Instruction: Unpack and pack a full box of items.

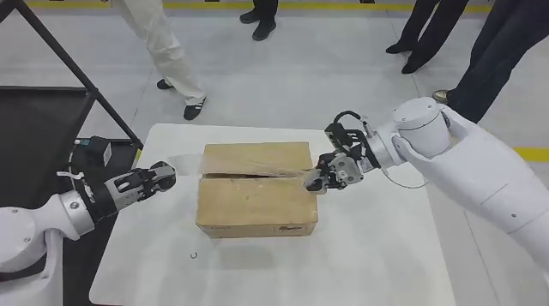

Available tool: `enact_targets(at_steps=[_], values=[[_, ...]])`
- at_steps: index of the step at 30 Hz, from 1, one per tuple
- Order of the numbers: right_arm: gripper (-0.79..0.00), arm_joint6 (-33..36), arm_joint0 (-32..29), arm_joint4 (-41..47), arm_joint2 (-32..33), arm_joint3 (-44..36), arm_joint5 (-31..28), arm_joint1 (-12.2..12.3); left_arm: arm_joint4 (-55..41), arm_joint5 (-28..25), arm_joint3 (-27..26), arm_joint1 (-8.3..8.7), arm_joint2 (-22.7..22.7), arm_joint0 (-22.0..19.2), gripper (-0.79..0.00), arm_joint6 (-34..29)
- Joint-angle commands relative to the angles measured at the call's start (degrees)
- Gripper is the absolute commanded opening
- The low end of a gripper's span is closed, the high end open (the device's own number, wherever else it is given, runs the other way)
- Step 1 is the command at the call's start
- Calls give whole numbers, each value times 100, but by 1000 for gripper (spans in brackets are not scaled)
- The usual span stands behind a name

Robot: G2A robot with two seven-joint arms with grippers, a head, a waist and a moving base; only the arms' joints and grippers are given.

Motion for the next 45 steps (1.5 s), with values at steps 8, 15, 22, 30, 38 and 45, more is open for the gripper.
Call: enact_targets(at_steps=[8,15,22,30,38,45], values=[[-785,45,-119,115,56,69,-49,-6,-10,-30,17,6,114,65,-785,179],[-785,427,-33,883,-420,749,-428,-162,-101,149,523,83,376,-153,-785,148],[-785,131,-205,1530,-501,1049,-130,-392,-404,251,961,161,506,-294,-785,-76],[-785,-57,-265,1910,-501,1165,59,-513,-568,308,1017,230,597,-291,-785,119],[-785,-192,-336,1923,-476,1141,36,-515,-598,271,1014,227,614,-260,-785,190],[-785,-194,-510,2269,-194,1335,191,-519,-902,313,1261,274,760,-362,-785,203]])
